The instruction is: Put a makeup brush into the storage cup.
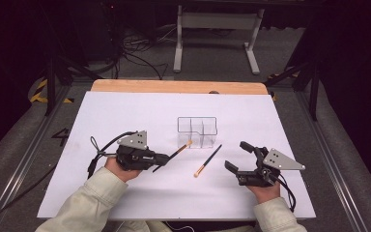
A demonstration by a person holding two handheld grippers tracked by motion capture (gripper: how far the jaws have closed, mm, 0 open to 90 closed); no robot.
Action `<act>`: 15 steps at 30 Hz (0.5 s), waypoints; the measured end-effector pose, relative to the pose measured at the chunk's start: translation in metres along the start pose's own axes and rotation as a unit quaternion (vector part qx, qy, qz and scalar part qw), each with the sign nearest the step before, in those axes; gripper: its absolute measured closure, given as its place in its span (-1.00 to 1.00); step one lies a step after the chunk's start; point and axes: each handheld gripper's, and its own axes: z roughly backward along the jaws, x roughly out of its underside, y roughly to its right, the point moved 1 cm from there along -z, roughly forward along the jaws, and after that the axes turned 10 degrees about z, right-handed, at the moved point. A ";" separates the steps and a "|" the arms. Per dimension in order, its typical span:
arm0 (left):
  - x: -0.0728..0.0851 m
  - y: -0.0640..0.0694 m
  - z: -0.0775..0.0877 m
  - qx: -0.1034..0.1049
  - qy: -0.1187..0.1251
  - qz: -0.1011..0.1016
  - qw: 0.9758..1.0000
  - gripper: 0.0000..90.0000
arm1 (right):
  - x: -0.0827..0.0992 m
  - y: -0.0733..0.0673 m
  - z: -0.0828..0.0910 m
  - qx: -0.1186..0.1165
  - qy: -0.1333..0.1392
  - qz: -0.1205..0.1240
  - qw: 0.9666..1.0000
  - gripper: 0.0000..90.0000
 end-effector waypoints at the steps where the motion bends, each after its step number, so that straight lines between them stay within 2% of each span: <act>1: 0.001 0.000 -0.001 0.008 0.005 0.001 1.000 0.85 | -0.001 -0.001 0.000 -0.003 0.001 0.000 1.000 -0.73; 3: 0.001 -0.001 -0.002 0.015 0.007 0.002 1.000 0.85 | -0.003 -0.002 -0.001 -0.008 0.003 0.002 1.000 -0.71; 8: 0.003 -0.002 -0.003 0.036 0.042 0.001 0.998 0.85 | -0.008 -0.006 -0.004 -0.024 0.005 0.001 1.000 -0.67; 15: 0.004 0.001 -0.007 0.049 0.063 -0.009 0.997 0.85 | -0.017 -0.013 -0.011 -0.050 0.018 -0.007 0.999 -0.61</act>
